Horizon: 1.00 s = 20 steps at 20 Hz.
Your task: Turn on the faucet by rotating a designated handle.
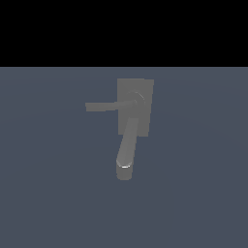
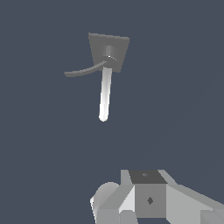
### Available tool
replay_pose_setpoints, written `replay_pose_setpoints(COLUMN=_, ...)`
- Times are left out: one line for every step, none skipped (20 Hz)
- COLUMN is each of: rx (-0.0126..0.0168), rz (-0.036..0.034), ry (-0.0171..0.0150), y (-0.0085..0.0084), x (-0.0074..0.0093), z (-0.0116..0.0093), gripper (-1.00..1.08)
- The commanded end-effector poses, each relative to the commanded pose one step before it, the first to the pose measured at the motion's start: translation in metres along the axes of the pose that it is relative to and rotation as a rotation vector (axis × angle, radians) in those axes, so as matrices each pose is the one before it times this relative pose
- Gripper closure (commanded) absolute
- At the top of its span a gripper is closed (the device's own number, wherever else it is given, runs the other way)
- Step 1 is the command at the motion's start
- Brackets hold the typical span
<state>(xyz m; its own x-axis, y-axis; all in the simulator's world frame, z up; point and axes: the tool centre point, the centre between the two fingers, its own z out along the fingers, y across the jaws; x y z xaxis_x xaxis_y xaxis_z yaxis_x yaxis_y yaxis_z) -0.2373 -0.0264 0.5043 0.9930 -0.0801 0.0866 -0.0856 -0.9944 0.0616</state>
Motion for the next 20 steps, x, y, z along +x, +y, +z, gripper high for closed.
replay_pose_setpoints(rx=-0.04358, rz=0.00904, ry=0.02731, y=0.00267, x=0.00158, z=-0.0061, gripper=1.08)
replay_pose_setpoints(rx=-0.02147, rz=0.00407, ry=0.01321, y=0.00125, x=0.0008, z=-0.00294, gripper=1.08)
replay_pose_setpoints(rx=-0.02326, rz=0.00447, ry=0.01444, y=0.0014, x=0.00092, z=-0.00324, gripper=1.08)
replay_pose_setpoints(rx=-0.02507, rz=0.00488, ry=0.01569, y=0.00155, x=0.00105, z=-0.00355, gripper=1.08)
replay_pose_setpoints(rx=-0.02708, rz=0.00515, ry=0.017, y=0.00165, x=0.00118, z=-0.00388, gripper=1.08)
replay_pose_setpoints(rx=-0.02909, rz=0.00538, ry=0.01833, y=0.00177, x=0.00132, z=-0.00422, gripper=1.08)
replay_pose_setpoints(rx=-0.03107, rz=0.00563, ry=0.01966, y=0.00188, x=0.00147, z=-0.00456, gripper=1.08)
replay_pose_setpoints(rx=-0.03304, rz=0.00582, ry=0.021, y=0.002, x=0.00165, z=-0.00492, gripper=1.08)
replay_pose_setpoints(rx=-0.03499, rz=0.00595, ry=0.02233, y=0.0021, x=0.00183, z=-0.00528, gripper=1.08)
replay_pose_setpoints(rx=-0.03689, rz=0.00601, ry=0.02365, y=0.0022, x=0.00203, z=-0.00564, gripper=1.08)
replay_pose_setpoints(rx=-0.03878, rz=0.00601, ry=0.02497, y=0.00229, x=0.00225, z=-0.00601, gripper=1.08)
replay_pose_setpoints(rx=-0.04009, rz=0.00586, ry=0.02591, y=0.00234, x=0.00245, z=-0.0063, gripper=1.08)
replay_pose_setpoints(rx=-0.04012, rz=0.00547, ry=0.02604, y=0.00231, x=0.00258, z=-0.00638, gripper=1.08)
replay_pose_setpoints(rx=-0.04009, rz=0.00503, ry=0.02613, y=0.00227, x=0.00272, z=-0.00646, gripper=1.08)
replay_pose_setpoints(rx=-0.04006, rz=0.00457, ry=0.02622, y=0.00222, x=0.00286, z=-0.00653, gripper=1.08)
replay_pose_setpoints(rx=-0.04, rz=0.00408, ry=0.0263, y=0.00216, x=0.003, z=-0.00659, gripper=1.08)
replay_pose_setpoints(rx=-0.03994, rz=0.00356, ry=0.02638, y=0.0021, x=0.00314, z=-0.00665, gripper=1.08)
replay_pose_setpoints(rx=-0.03986, rz=0.003, ry=0.02645, y=0.00202, x=0.00328, z=-0.0067, gripper=1.08)
replay_pose_setpoints(rx=-0.03977, rz=0.00242, ry=0.02652, y=0.00194, x=0.00343, z=-0.00675, gripper=1.08)
replay_pose_setpoints(rx=-0.03966, rz=0.00181, ry=0.02659, y=0.00185, x=0.00358, z=-0.0068, gripper=1.08)
